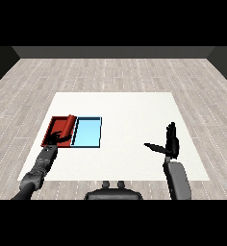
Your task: Pick the red can and put it in the red box
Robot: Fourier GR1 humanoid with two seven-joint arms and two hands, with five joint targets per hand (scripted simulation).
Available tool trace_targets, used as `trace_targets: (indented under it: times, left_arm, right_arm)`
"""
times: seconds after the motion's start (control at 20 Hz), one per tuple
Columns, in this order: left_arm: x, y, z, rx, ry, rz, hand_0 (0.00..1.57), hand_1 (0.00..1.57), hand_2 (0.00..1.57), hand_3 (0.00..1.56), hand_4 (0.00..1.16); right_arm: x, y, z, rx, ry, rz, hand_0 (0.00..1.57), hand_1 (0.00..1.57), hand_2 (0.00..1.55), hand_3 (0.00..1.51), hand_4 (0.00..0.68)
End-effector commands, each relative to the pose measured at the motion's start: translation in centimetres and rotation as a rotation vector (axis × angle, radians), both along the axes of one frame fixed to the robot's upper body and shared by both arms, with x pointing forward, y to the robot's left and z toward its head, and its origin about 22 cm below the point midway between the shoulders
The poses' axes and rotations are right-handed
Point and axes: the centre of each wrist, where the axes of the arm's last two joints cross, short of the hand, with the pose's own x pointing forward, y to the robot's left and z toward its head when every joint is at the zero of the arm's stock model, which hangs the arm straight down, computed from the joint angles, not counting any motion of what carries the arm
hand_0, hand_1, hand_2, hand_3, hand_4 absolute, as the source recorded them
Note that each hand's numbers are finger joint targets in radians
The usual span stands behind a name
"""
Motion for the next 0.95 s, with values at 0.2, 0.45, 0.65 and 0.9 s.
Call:
trace_targets:
  times: [0.2, 0.45, 0.65, 0.9]
  left_arm:
    - [-0.5, 2.7, 0.9, -0.050, 0.076, 0.036, 0.00, 0.00, 0.00, 0.00, 0.00]
    - [-0.6, 4.8, 2.4, -0.086, -0.178, 0.021, 0.00, 0.00, 0.00, 0.00, 0.00]
    - [1.8, 4.1, 5.4, -0.155, -0.650, -0.038, 0.00, 0.00, 0.00, 0.00, 0.00]
    - [3.0, -0.7, 5.0, -0.346, -1.001, -0.249, 0.00, 0.00, 0.00, 0.00, 0.00]
  right_arm:
    - [-0.2, 0.5, 0.6, 0.023, -0.017, 0.017, 0.00, 0.00, 0.00, 0.00, 0.000]
    - [-0.7, -0.1, 2.6, 0.000, -0.056, 0.041, 0.00, 0.00, 0.00, 0.00, 0.000]
    - [-0.8, -1.2, 3.6, -0.009, -0.106, 0.073, 0.00, 0.00, 0.00, 0.00, 0.000]
    - [-1.3, 2.1, 3.0, 0.076, -0.125, 0.204, 0.00, 0.00, 0.00, 0.00, 0.000]
